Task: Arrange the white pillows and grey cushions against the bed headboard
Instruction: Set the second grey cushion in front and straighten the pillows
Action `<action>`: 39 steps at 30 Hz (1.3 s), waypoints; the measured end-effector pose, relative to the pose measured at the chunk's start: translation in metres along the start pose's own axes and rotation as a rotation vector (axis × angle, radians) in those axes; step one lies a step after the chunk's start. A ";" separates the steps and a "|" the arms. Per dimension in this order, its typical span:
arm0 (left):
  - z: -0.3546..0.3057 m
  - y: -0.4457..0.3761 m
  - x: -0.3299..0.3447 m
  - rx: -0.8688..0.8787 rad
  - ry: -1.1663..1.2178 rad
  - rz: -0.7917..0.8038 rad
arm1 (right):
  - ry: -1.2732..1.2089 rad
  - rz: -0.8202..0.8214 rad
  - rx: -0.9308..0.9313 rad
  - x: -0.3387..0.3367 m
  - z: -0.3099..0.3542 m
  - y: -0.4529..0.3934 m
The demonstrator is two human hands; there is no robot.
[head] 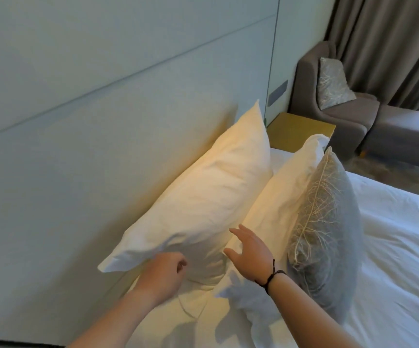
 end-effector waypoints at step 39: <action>0.071 -0.120 -0.046 -0.163 -0.048 -0.027 | 1.162 0.861 -0.186 -0.058 0.027 -0.343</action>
Point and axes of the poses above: each hand's wrist, its own y-axis away from the middle knuckle, its own x-axis out of the palm, z = x × y, the point moved 1 cm from there along -y, towards the middle knuckle, and after that the axes turned 15 degrees about -x, right-handed, at the moved point
